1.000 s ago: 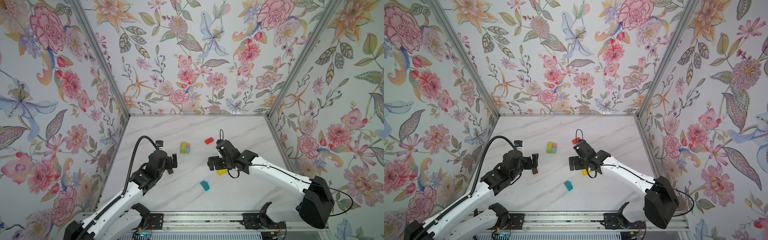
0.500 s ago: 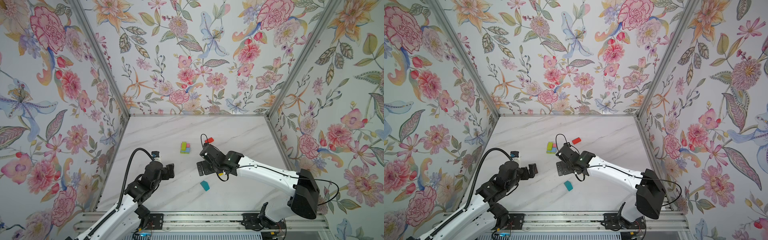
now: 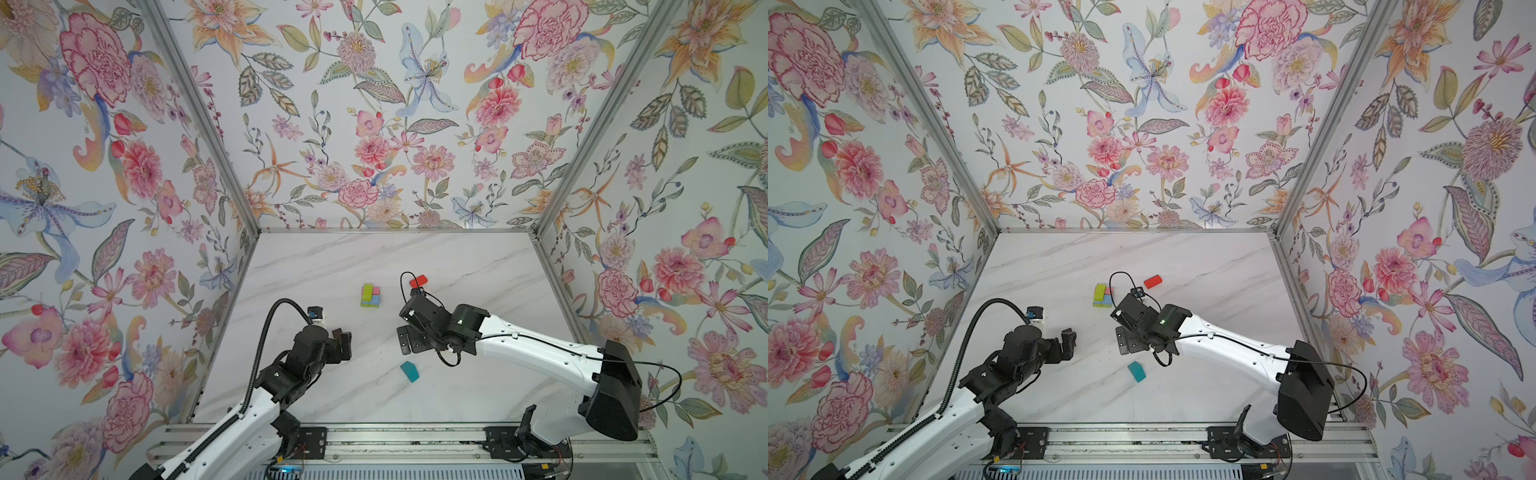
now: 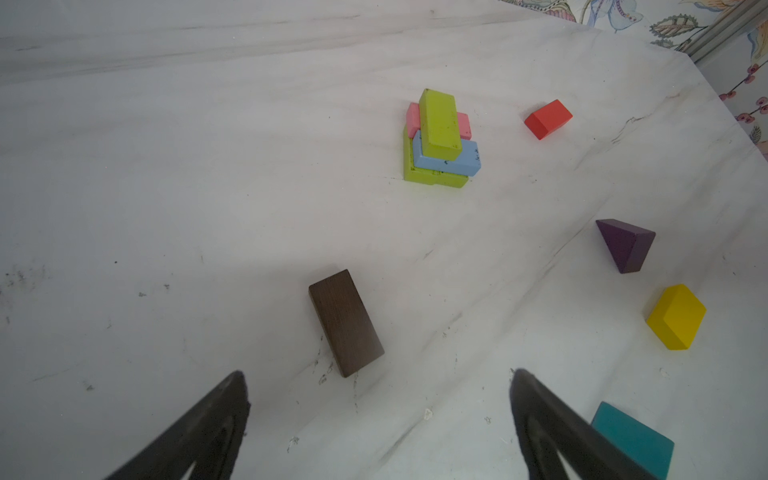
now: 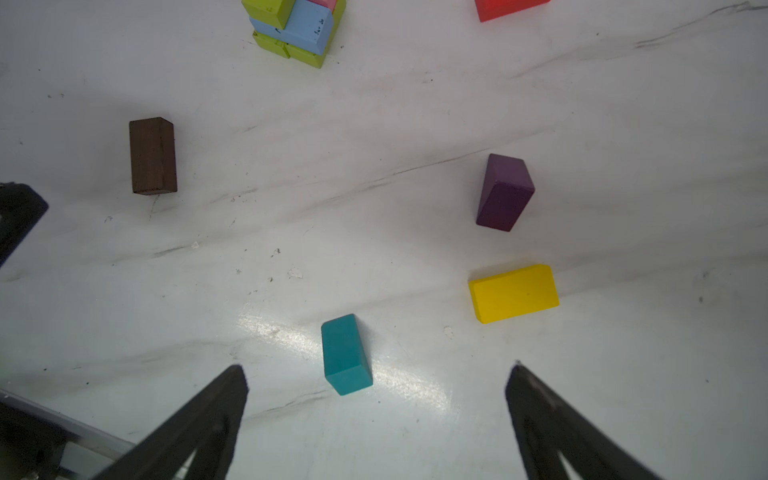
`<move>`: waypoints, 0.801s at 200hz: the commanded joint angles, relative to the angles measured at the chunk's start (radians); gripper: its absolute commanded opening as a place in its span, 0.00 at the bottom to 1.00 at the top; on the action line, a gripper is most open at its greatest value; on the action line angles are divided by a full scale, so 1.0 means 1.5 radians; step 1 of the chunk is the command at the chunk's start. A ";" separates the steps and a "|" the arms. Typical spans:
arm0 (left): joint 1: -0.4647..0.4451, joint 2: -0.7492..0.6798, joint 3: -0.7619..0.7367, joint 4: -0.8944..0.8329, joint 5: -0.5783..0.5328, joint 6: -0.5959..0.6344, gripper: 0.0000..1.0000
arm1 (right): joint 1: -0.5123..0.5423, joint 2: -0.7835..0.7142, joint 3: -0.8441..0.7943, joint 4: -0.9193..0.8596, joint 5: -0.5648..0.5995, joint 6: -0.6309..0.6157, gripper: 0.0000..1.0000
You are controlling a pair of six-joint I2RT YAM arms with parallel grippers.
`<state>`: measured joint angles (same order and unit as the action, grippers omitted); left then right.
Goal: Build the wood block tower
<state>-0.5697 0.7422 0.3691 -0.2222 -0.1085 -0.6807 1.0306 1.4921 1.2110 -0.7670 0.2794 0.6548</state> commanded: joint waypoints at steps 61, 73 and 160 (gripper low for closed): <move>-0.005 0.069 -0.057 0.052 -0.021 -0.053 0.98 | -0.063 0.034 -0.008 0.049 -0.008 -0.089 0.99; -0.005 0.090 -0.061 0.071 -0.024 -0.055 0.98 | -0.070 0.035 -0.007 0.049 -0.007 -0.098 0.99; -0.005 0.239 0.028 0.077 -0.046 -0.032 0.83 | -0.129 -0.001 -0.093 0.124 -0.070 -0.114 0.99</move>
<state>-0.5697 1.1015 0.3534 -0.1089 -0.1379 -0.7479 0.8513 1.5108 1.0828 -0.6189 0.2104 0.5076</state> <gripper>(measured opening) 0.828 0.992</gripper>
